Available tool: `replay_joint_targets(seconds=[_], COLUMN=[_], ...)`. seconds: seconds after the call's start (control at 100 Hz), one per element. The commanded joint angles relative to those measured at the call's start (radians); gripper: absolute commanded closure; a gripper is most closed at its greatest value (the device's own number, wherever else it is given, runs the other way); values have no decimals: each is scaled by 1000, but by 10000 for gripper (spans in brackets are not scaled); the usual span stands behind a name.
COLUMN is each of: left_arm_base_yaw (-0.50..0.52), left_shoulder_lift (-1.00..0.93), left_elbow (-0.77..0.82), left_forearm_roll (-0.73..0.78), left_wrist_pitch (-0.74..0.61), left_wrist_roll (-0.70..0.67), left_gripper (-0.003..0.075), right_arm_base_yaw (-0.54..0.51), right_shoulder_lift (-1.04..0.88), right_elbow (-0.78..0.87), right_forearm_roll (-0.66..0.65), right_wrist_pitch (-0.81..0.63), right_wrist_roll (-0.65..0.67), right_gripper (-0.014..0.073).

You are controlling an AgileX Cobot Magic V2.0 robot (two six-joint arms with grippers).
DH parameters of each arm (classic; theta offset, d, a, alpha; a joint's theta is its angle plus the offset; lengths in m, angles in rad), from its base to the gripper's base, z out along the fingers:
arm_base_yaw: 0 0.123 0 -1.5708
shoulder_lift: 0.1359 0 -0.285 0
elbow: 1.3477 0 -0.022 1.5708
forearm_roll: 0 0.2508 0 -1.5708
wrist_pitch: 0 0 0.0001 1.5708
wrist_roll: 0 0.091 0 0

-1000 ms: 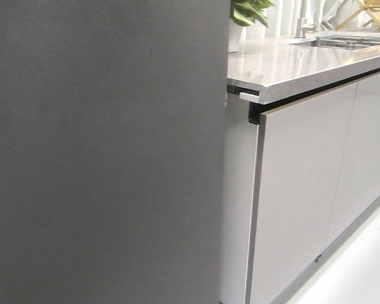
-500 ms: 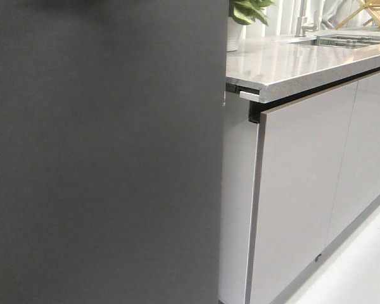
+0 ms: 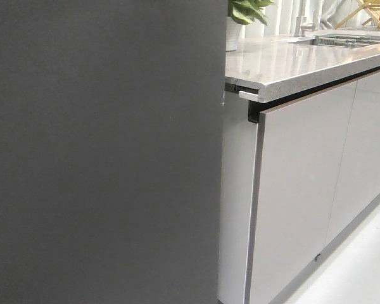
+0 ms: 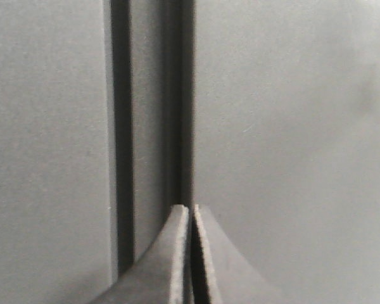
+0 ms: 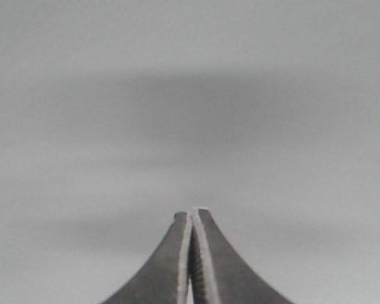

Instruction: Close fridge door

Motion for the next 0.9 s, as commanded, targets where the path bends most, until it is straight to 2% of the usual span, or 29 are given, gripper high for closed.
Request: replay_joint_targets(seconds=[0.0, 0.19, 0.37, 0.5, 0.69, 0.89], left_arm_base_yaw=[-4, -4, -4, -4, -4, -4], left_shoulder_lift=[-20, -20, -20, -20, -20, -20], left_elbow=[35, 35, 35, 35, 35, 35], left_forearm_roll=[-6, -6, -6, -6, -6, -6], left_wrist_pitch=[-73, -73, -73, -73, -73, -73], left_wrist_roll=[-5, -5, -5, -5, -5, -5], left_gripper=[740, 740, 740, 740, 740, 740], right_arm_base_yaw=[-43, -105, -114, -114, -114, -114], right_shoulder_lift=[-110, -250, -403, -532, -772, -1072], right_elbow=[-32, -32, -30, 14, 170, 430], right_forearm_roll=[-111, -245, -513, -635, -742, -755], right_wrist_pitch=[21, 162, 311, 397, 465, 457], right_wrist_roll=[90, 193, 369, 458, 571, 653], right_gripper=[636, 636, 636, 636, 636, 636])
